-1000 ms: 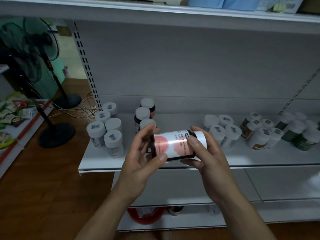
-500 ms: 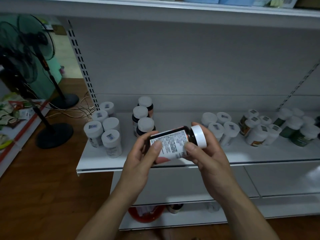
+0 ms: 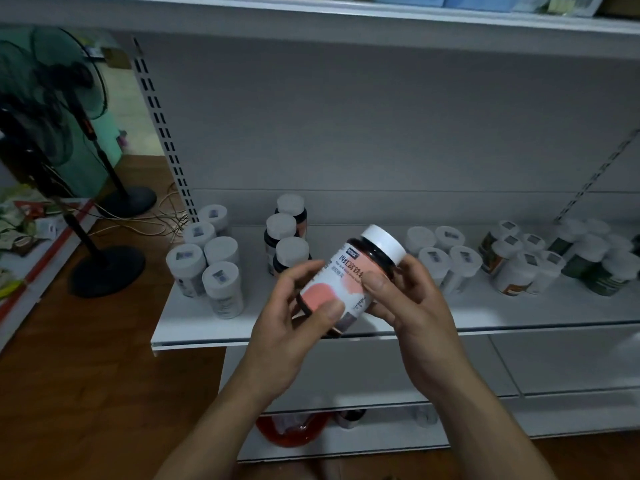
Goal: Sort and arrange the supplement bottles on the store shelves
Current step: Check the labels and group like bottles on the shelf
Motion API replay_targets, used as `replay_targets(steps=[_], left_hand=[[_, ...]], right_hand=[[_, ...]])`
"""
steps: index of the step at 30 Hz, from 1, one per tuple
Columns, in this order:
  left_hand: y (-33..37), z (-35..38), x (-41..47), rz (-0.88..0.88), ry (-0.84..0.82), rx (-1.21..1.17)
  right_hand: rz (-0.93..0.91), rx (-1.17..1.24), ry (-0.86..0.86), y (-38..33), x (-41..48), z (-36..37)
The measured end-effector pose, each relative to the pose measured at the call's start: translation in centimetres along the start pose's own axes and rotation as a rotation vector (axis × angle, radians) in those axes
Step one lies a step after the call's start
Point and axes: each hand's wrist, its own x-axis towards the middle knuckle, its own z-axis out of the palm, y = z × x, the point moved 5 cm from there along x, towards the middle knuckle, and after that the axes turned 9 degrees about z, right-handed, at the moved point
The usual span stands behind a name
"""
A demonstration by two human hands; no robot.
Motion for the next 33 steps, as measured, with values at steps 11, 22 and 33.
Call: replay_targets(steps=[11, 22, 33], left_hand=[[-1.7, 2.5, 0.7, -0.377, 0.153, -0.506], [-2.8, 2.5, 1.3, -0.363, 0.147, -0.228], [-1.8, -1.7, 3.9, 0.219, 0.207, 0.599]], right_hand=[[0.012, -0.095, -0.015, -0.2, 0.8, 0.3], [0.019, -0.092, -0.035, -0.4, 1.9, -0.7], [-0.117, -0.409, 0.137, 1.4, 6.4, -1.4]])
